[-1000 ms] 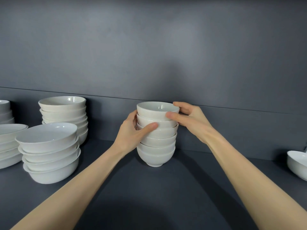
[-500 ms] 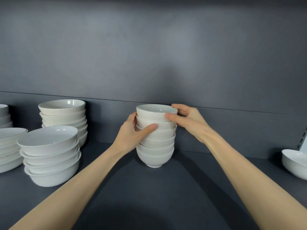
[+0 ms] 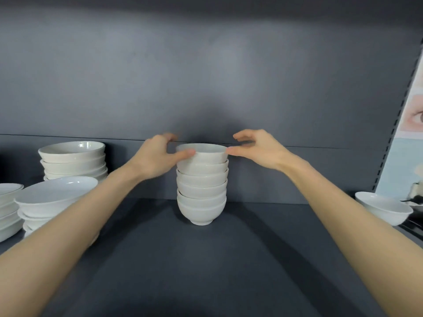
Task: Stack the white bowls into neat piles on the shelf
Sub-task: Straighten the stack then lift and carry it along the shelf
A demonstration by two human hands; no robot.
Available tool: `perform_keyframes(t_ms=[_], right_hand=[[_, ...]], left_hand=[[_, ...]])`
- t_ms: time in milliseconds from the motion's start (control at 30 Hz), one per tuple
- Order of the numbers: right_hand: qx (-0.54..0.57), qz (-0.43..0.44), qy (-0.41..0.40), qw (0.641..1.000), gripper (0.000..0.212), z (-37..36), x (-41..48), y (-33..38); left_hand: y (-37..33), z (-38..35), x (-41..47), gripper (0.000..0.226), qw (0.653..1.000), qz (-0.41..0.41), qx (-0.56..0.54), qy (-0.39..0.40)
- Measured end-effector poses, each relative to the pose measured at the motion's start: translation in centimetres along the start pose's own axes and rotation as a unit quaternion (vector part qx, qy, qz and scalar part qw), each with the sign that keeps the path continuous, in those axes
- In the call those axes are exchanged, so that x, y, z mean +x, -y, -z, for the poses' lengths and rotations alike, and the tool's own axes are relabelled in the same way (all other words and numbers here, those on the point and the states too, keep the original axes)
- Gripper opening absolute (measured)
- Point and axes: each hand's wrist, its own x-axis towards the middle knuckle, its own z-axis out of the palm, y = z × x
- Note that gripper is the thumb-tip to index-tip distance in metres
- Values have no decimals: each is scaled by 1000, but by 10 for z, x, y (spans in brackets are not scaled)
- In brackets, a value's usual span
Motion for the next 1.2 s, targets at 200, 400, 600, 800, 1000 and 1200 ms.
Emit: perform_keyframes(t_ms=[200, 400, 600, 800, 1000, 1200], right_hand=[[-137, 12, -61, 989, 60, 50, -12, 12], [-230, 11, -124, 965, 55, 104, -41, 2], [-277, -4, -133, 952, 53, 148, -89, -46], [-280, -31, -99, 954, 52, 190, -140, -118], [-265, -52, -36, 962, 54, 219, -171, -196], [-212, -87, 2, 973, 54, 227, -179, -258]], left_hand=[[-58, 18, 17, 60, 984, -122, 132, -14], [-122, -2, 18, 59, 952, -206, 221, -48], [-175, -57, -1, 55, 937, -263, 219, -66], [-222, -147, -23, 59, 951, -253, 175, -24], [-260, -240, -41, 61, 970, -196, 141, 38], [-274, -307, -35, 66, 986, -108, 62, 115]])
